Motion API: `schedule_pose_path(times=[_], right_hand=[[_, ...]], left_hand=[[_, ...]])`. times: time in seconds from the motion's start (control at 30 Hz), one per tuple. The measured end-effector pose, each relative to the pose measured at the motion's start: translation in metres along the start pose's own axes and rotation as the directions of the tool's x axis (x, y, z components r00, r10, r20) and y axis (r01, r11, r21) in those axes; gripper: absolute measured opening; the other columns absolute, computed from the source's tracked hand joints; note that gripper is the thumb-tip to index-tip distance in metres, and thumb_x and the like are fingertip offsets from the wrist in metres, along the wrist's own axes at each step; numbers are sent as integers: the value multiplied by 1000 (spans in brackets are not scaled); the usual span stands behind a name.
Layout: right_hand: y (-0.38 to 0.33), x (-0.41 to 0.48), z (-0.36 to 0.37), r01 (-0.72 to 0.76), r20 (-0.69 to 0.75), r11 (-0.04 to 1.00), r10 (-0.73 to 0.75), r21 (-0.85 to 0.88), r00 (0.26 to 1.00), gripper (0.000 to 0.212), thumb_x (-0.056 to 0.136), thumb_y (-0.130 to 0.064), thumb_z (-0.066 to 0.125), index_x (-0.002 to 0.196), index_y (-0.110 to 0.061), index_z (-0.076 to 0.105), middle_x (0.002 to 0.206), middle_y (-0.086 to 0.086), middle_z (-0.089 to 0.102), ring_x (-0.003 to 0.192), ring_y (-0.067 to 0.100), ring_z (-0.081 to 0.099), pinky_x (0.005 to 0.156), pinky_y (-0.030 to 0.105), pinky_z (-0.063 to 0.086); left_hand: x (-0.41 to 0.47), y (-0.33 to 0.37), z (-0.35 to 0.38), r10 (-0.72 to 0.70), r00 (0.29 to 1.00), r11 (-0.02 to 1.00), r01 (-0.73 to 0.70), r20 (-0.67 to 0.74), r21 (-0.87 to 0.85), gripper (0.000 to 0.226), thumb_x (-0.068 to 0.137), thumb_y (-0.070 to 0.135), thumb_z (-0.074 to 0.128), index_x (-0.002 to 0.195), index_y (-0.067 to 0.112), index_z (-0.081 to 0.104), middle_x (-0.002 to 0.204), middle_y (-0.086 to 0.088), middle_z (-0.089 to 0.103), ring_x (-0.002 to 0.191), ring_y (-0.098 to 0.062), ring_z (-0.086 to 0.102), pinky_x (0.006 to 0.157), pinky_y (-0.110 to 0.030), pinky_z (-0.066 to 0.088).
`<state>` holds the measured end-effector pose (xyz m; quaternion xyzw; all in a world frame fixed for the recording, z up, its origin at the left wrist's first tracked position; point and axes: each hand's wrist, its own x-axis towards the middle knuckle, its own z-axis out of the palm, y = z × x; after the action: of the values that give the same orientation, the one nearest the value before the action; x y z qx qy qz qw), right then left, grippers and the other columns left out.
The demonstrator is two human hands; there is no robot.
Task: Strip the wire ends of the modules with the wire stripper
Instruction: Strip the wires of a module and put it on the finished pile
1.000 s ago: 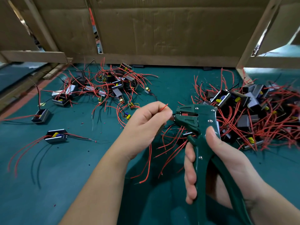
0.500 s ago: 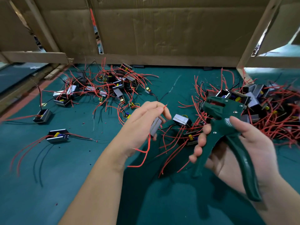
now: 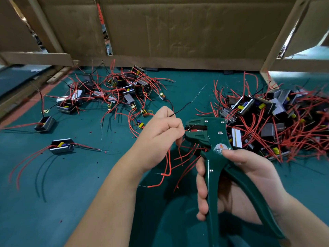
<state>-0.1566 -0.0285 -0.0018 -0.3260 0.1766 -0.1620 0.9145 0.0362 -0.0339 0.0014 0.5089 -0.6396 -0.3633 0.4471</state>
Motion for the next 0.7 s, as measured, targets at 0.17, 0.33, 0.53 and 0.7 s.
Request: schedule_pose_path(times=[0.17,0.33,0.53,0.7], right_hand=[[-2,-2,0,-9,-10,1000,9,-14,1000,40,72,-35,72,88,1,62,76,27,59,68,39,63,69,50,53],[-5,-4,-2,-20,41,997,23,-76,999,38,76,-38,69,88,-3,62,76,25,61,69,37,64,71,48,52],[-3,-3,-2,31,-89,994,-40,-108,995,41,69,-41,77,77,-3,62,66,24,58,58,36,62,61,46,53],[-6,-2,2,76,-163,990,-95,-119,982,47,60,-45,83,70,-4,61,61,24,55,51,35,60,55,44,53]], left_hand=[[-1,1,-3,24,999,998,-22,30,-57,30,79,20,51,50,25,57,79,4,36,62,-8,42,53,-19,38],[-1,-2,-7,64,997,996,-67,44,66,21,81,23,54,62,25,64,76,3,33,70,-9,41,60,-23,35],[-3,-4,-9,34,998,992,-39,45,117,14,80,31,58,70,30,68,79,3,38,62,-7,46,61,-25,40],[0,-4,-6,-36,999,999,36,11,5,15,79,25,54,70,20,65,84,1,43,47,-13,51,55,-31,47]])
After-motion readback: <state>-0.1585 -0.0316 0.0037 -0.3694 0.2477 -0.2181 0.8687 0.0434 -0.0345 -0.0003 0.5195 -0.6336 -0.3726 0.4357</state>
